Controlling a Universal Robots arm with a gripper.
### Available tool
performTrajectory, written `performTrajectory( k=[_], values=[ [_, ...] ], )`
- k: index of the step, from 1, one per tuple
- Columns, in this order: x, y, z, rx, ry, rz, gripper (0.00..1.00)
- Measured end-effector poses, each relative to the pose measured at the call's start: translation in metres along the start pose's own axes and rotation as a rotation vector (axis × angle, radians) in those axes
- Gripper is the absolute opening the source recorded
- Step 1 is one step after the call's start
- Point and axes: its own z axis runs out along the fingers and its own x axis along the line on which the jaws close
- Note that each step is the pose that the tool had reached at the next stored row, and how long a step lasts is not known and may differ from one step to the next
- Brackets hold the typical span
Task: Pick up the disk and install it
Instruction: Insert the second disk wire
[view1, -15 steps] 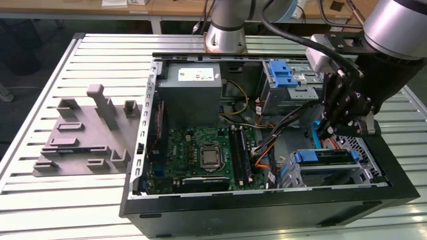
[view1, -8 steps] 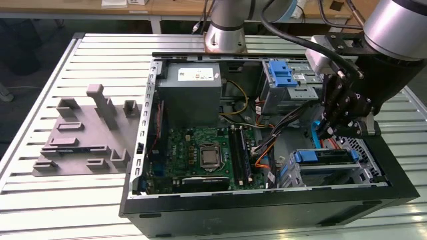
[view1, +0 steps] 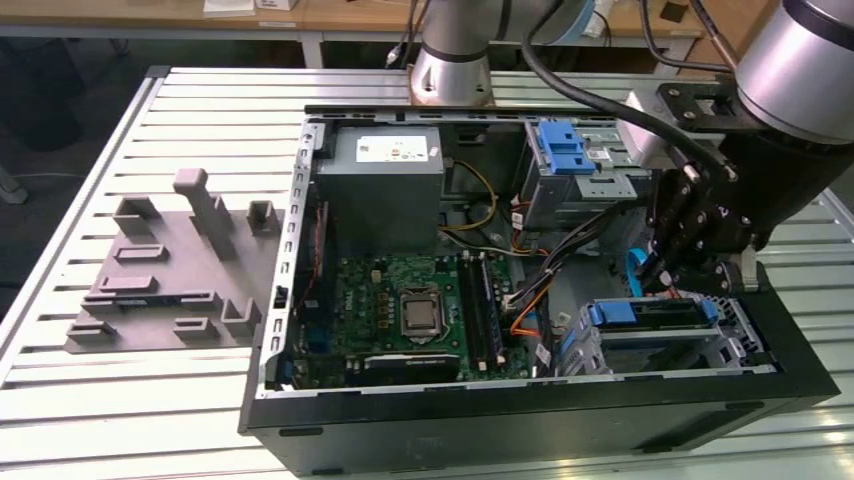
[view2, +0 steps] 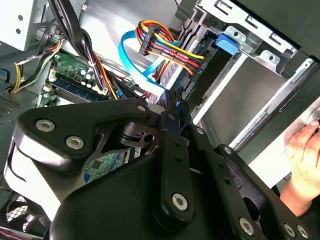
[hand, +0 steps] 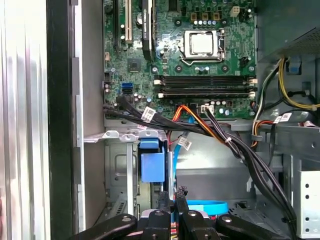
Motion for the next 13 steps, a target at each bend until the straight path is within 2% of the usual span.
performTrajectory(
  k=[6,10,13],
  values=[
    [0.0003,-0.0026,0.0038,0.0000,0.0002,0.000,0.16],
    [0.0049,-0.0029,0.0065,0.0000,0.0001,0.000,0.16],
    [0.0055,-0.0029,0.0069,0.0000,0.0001,0.000,0.16]
  ],
)
